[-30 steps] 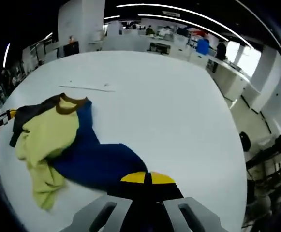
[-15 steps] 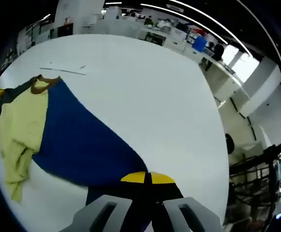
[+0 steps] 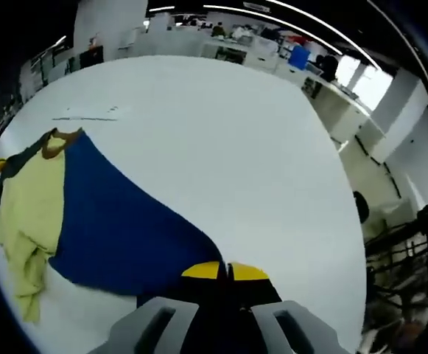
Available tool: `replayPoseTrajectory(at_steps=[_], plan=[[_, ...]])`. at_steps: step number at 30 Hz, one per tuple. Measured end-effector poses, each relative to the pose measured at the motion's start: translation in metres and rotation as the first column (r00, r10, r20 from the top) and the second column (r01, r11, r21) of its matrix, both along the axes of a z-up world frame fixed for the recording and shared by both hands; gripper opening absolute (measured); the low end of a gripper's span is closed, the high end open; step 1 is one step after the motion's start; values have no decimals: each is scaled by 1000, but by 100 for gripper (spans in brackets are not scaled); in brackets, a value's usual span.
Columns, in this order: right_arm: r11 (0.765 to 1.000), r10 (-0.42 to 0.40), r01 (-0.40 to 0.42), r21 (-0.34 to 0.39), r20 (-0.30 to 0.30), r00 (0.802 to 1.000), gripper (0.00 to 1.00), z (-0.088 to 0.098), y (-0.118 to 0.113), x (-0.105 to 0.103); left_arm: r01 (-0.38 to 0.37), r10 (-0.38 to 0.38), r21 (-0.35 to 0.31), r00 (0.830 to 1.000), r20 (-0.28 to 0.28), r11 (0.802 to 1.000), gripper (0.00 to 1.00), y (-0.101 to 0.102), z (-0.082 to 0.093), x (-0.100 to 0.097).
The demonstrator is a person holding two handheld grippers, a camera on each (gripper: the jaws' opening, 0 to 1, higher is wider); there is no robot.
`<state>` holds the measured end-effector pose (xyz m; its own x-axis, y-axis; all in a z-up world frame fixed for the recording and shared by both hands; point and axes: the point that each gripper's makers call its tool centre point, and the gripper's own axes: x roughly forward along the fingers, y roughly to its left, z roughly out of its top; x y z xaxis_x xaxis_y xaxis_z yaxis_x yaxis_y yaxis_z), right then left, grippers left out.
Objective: Fold the garment on the visible template until the final outline fits inside the template.
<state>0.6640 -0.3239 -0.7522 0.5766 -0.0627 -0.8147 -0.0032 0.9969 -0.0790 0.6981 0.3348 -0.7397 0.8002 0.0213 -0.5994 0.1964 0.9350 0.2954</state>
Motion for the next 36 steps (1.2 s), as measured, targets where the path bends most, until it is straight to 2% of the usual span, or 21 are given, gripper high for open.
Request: replayPoseTrajectory(at_steps=[3,7,9,14,17,18,21,24,27,31,36], plan=[[999,6,-8,52,28,1000,18,10,7,-1,-3,4,-57,1000,14,998,18,-5,8,-6],[986,66,-79,148,94,993,31,28,35,-1,38,-37,-24,999,38,999,36,-11,19,-16],[977,108,-126,169,114,988,38,34,47,-3,49,-47,-53,998,46,997,42,-18,22,-21],[952,213,-232,198,113,970,56,41,77,-17,128,-123,-95,991,53,987,51,-42,26,-38],[929,264,-286,235,120,957,63,43,94,-26,167,-162,-102,985,62,981,63,-56,28,-49],[924,273,-295,244,121,955,66,43,98,-29,207,-201,-103,978,62,973,67,-65,27,-54],[902,317,-341,265,127,940,72,44,113,-41,249,-244,-123,968,55,961,74,-81,26,-65],[875,378,-399,276,126,917,77,44,129,-54,277,-268,-186,961,75,942,80,-97,31,-74],[837,442,-459,297,127,888,79,44,147,-70,321,-311,-204,947,81,925,84,-111,35,-84],[801,476,-494,339,141,868,80,43,166,-85,365,-357,-198,931,76,910,87,-125,32,-96],[754,536,-546,364,139,833,80,34,188,-107,405,-393,-249,914,97,880,91,-144,34,-110]])
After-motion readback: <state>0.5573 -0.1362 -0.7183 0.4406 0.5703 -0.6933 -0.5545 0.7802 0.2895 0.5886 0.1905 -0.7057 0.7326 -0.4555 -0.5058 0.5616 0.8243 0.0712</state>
